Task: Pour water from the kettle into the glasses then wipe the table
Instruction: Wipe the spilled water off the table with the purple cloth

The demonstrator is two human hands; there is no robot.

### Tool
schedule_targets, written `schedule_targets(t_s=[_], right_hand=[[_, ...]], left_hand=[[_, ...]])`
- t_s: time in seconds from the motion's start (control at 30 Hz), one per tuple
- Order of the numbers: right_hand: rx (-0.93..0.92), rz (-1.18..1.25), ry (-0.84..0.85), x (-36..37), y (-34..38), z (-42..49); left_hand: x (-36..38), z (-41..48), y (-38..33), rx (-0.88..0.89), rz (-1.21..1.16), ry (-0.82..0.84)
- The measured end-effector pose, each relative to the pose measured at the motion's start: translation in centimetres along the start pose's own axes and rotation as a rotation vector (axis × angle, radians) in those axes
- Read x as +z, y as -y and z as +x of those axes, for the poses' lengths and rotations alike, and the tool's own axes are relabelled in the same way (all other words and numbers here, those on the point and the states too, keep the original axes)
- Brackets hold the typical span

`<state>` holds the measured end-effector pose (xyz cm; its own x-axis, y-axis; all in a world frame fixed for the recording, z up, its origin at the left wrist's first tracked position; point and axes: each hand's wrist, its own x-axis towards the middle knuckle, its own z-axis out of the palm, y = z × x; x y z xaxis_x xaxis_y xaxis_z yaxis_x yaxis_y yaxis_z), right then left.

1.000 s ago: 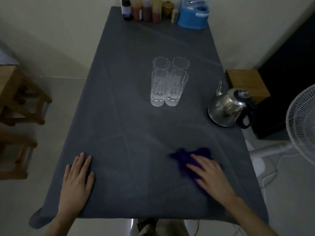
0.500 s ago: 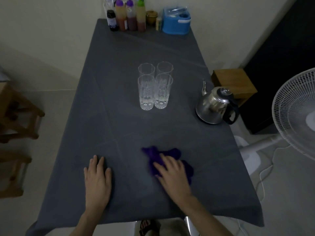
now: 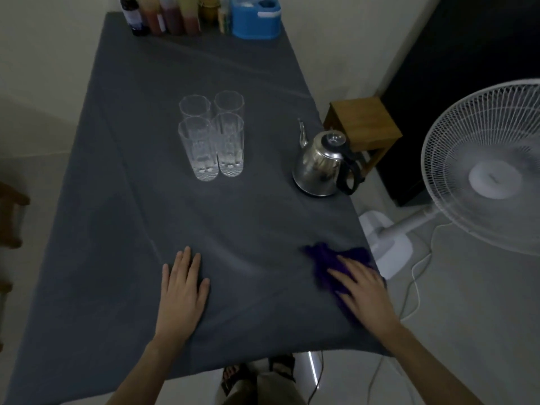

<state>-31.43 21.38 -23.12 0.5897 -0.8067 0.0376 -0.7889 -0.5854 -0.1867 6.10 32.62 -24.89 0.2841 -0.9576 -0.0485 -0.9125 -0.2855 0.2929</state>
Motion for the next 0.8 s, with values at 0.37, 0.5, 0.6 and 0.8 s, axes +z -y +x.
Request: schedule_targets(t_s=[0.37,0.5,0.6,0.8], right_hand=[[0.017,0.023,-0.032,2.4,8.7,5.2],[-0.231,0.065,0.043,3.9,16.2,5.8],[-0.309,0.057,0.069,4.3,16.4,4.8],[-0.179,-0.007,0.118,2.2,7.9,2.7]], left_hand=[[0.6,-0.6,-1.2,-0.107,0.082,0.073],[0.6,-0.5,-0.6,-0.101,0.071,0.080],[0.4,-0.5,-0.5,-0.085,0.060,0.089],[0.2,-1.5,-1.3,-0.115,0.084,0.092]])
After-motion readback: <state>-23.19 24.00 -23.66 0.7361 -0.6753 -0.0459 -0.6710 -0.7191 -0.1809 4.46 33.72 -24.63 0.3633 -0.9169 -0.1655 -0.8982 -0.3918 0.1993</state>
